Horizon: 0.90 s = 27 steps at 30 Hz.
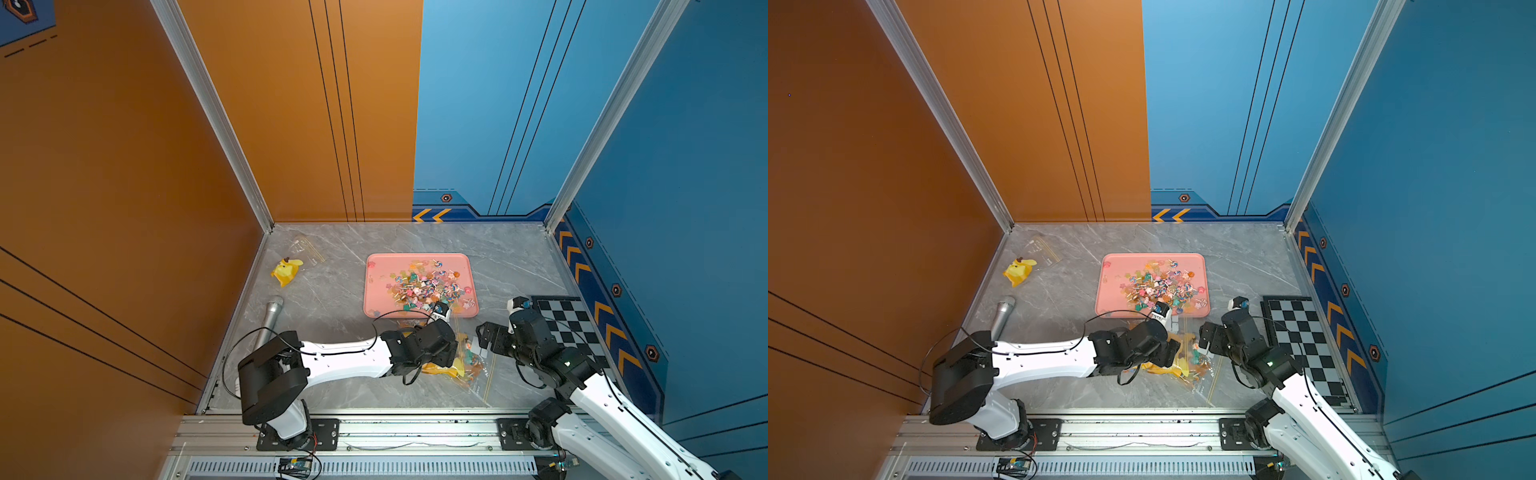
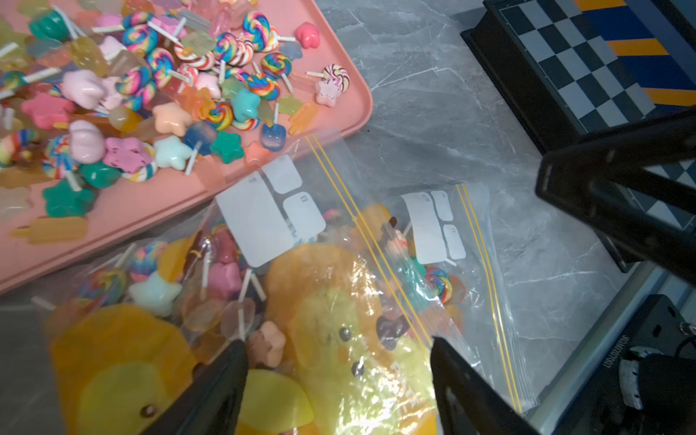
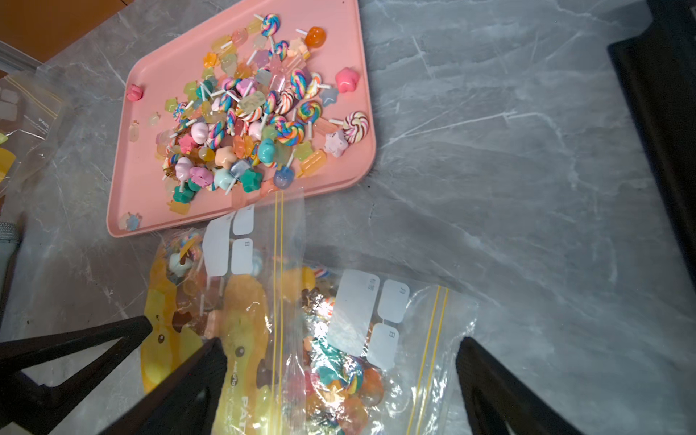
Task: Pour candies out of the ziploc bag
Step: Place the ziploc bag at the center of the board.
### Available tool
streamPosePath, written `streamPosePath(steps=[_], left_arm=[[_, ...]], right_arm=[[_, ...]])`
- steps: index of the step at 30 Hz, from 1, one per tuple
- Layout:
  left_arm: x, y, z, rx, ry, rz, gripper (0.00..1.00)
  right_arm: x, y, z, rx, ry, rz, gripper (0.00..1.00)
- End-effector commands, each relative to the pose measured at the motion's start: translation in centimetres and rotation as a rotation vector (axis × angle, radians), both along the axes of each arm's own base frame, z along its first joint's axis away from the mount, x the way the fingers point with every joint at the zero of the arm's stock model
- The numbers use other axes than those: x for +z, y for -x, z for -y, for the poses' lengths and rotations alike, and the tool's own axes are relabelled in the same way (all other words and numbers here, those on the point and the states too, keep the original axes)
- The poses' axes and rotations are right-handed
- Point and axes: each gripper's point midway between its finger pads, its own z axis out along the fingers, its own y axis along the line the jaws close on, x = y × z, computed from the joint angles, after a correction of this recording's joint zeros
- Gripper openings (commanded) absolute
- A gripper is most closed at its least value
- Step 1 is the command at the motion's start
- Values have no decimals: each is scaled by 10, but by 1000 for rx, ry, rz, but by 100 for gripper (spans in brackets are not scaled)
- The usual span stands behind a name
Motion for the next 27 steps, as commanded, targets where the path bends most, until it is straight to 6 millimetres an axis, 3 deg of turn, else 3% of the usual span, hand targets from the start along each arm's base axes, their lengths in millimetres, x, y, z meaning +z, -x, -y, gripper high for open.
streamPosePath(steps=[1, 6, 12, 17, 23, 27], left_arm=[[11, 5, 31, -33, 79, -34, 75], [3, 7, 47, -48, 69, -43, 69], [-15, 1, 52, -47, -35, -44, 58], [-25, -2, 51, -40, -107, -43, 56], [-24, -14, 48, 0, -198, 20, 47], [-29, -16, 57, -10, -230, 27, 46]], right_arm=[[-13, 8, 10, -49, 5, -38, 96], [-11, 7, 12, -61, 8, -30, 95], [2, 0, 14, -78, 11, 2, 94], [9, -3, 17, -95, 9, 26, 93], [23, -9, 26, -125, 15, 58, 93], [28, -12, 28, -140, 5, 67, 93]])
